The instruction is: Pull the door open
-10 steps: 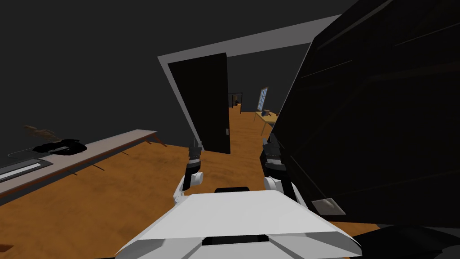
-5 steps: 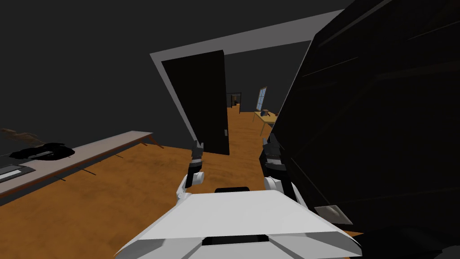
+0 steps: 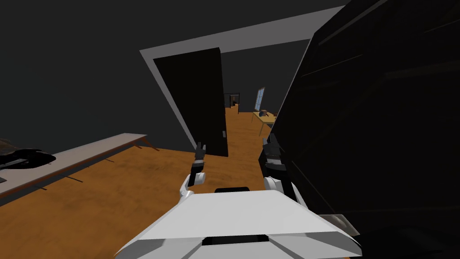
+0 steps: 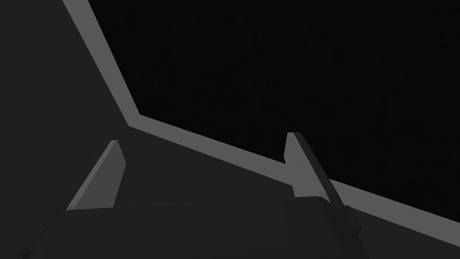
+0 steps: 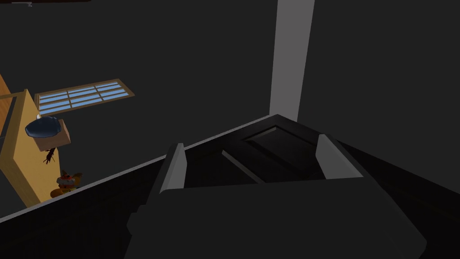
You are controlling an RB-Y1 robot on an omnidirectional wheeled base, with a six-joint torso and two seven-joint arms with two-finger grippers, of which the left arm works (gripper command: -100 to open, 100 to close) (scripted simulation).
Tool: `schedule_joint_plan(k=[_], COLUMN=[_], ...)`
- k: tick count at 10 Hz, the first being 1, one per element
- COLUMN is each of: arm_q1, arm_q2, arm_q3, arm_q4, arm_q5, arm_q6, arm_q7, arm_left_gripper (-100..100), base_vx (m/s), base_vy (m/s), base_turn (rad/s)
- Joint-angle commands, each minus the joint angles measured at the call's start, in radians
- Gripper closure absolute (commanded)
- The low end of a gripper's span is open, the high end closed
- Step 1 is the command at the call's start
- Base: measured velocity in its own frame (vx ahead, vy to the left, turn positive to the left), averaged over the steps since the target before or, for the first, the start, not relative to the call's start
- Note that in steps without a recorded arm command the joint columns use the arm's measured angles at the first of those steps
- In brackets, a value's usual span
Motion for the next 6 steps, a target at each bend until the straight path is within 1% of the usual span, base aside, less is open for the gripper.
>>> schedule_joint_plan(k=[1, 3, 4, 5, 6], arm_q1=[-0.009, -0.036, -0.049, -0.049, -0.062], arm_q2=[0.004, 0.011, 0.014, 0.014, 0.017], arm_q3=[0.0, -0.002, -0.004, -0.004, -0.005], arm_q4=[0.033, 0.108, 0.136, 0.145, 0.182], arm_q5=[-0.001, -0.006, -0.009, -0.009, -0.011], arm_q6=[-0.001, -0.011, -0.016, -0.016, -0.022], arm_q7=[0.004, 0.01, 0.014, 0.014, 0.017], arm_left_gripper=[-100, -100, -100, -100, -100], base_vx=[0.065, 0.072, 0.105, 0.068, 0.055], base_vy=[-0.011, -0.016, -0.032, -0.024, -0.021], base_turn=[-0.019, -0.046, -0.057, -0.008, -0.027])
